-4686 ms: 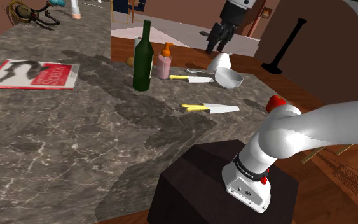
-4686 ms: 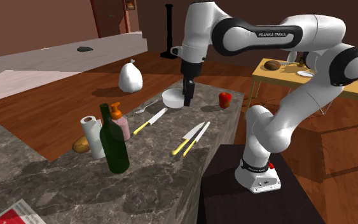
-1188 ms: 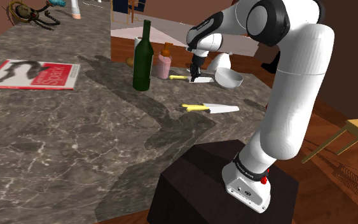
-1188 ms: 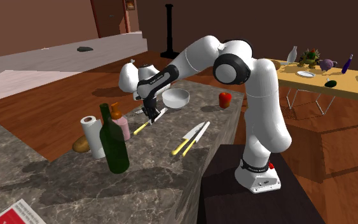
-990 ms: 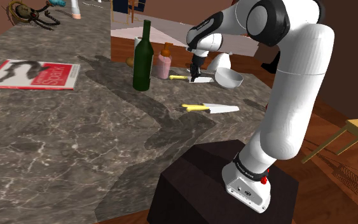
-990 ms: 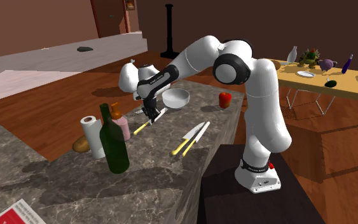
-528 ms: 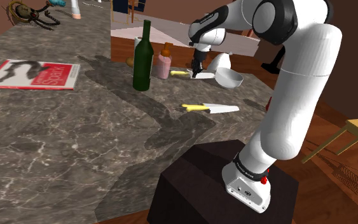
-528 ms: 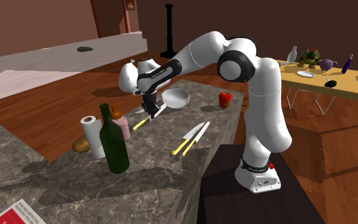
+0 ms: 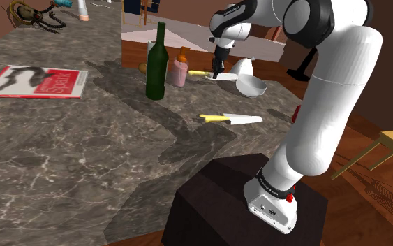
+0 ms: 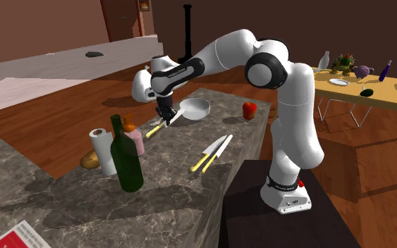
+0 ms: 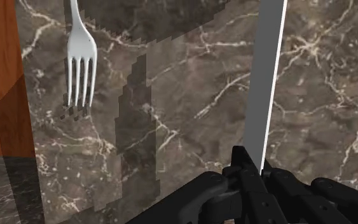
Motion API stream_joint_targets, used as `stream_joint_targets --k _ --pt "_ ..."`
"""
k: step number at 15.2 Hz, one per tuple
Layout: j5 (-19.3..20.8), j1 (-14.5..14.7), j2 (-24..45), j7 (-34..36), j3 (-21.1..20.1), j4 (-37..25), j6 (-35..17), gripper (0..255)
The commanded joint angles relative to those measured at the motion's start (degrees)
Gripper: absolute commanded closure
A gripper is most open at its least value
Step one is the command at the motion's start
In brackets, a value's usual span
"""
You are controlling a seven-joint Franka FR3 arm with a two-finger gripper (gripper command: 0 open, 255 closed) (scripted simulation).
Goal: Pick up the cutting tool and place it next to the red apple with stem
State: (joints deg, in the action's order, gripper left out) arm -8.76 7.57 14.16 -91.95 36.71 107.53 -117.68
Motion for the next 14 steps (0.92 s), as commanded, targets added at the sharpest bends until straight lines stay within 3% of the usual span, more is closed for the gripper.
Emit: stream_joint_targets --k 1,14 --pt "0.70 0.18 -0.95 0.35 0.25 -0.71 1.47 255" --pt "2.85 0.57 -3.75 1.74 0.86 -7.72 10.68 255"
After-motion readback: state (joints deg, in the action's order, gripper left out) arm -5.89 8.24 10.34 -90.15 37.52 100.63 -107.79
